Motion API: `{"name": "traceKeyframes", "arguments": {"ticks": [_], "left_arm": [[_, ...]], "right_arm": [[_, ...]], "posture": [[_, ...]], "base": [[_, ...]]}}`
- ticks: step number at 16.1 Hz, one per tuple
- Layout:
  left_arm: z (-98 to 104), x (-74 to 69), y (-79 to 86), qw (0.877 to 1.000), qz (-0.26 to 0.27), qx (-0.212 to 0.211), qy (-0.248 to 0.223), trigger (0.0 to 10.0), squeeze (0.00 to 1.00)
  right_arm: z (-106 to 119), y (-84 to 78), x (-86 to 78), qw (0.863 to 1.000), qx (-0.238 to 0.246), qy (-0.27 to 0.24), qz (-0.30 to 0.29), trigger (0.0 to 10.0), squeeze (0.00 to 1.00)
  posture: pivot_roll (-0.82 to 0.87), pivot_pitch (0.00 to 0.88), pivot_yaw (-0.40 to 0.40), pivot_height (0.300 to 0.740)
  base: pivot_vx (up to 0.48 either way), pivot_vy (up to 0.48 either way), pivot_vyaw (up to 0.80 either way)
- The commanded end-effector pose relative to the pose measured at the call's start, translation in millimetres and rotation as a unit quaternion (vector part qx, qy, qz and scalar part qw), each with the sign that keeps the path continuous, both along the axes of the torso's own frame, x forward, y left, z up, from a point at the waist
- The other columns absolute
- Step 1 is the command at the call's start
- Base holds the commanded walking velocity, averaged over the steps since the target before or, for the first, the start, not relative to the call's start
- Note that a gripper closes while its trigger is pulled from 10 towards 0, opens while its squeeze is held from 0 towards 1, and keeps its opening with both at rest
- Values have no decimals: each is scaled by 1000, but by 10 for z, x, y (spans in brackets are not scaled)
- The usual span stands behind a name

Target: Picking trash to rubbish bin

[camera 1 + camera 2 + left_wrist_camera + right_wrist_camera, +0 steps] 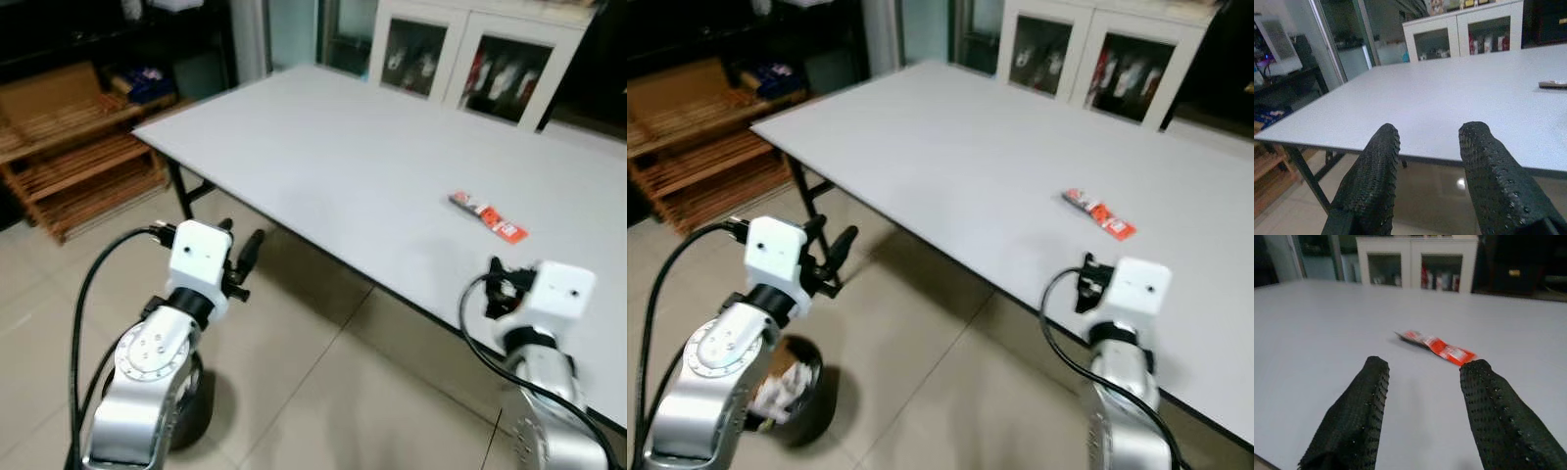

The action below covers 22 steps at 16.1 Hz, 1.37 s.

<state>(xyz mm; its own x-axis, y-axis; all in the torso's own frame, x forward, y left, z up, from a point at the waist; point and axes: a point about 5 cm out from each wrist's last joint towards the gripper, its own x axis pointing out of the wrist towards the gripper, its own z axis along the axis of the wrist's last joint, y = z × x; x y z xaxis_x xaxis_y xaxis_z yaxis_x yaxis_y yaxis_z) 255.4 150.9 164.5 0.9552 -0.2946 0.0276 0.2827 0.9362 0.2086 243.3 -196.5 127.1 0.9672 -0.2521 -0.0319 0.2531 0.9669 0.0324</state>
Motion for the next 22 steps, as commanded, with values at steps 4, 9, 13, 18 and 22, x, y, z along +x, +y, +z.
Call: {"name": "traceKeyframes", "arguments": {"ticks": [4, 9, 13, 18, 22], "left_arm": [[-24, 7, 41, 1000, 6, 4, 12, 10000, 0], [-31, -2, 58, 1000, 8, 6, 14, 10000, 0], [-50, -12, 55, 1000, 5, 8, 19, 10000, 0], [-73, 8, 32, 1000, -3, 9, 23, 10000, 0], [-80, 36, 21, 1000, -15, 11, 25, 10000, 0]], "right_arm": [[-34, 50, 39, 1000, 10, 11, 15, 10000, 0], [-43, 66, 60, 1000, 7, 14, 25, 10000, 0], [-86, 51, 59, 999, 3, 26, 29, 10000, 0], [-95, 35, 26, 999, 13, 26, 25, 10000, 0], [-97, 28, -4, 999, 14, 25, 23, 10000, 0]], "posture": [[-12, 0, 0, 740], [-11, 0, -6, 740], [-11, 0, -8, 740], [-25, 0, 0, 740], [-33, 0, 6, 740]], "base": [[352, 0, -800], [352, 0, -800], [350, 0, -400], [342, 0, 0], [337, 0, 0]]}}
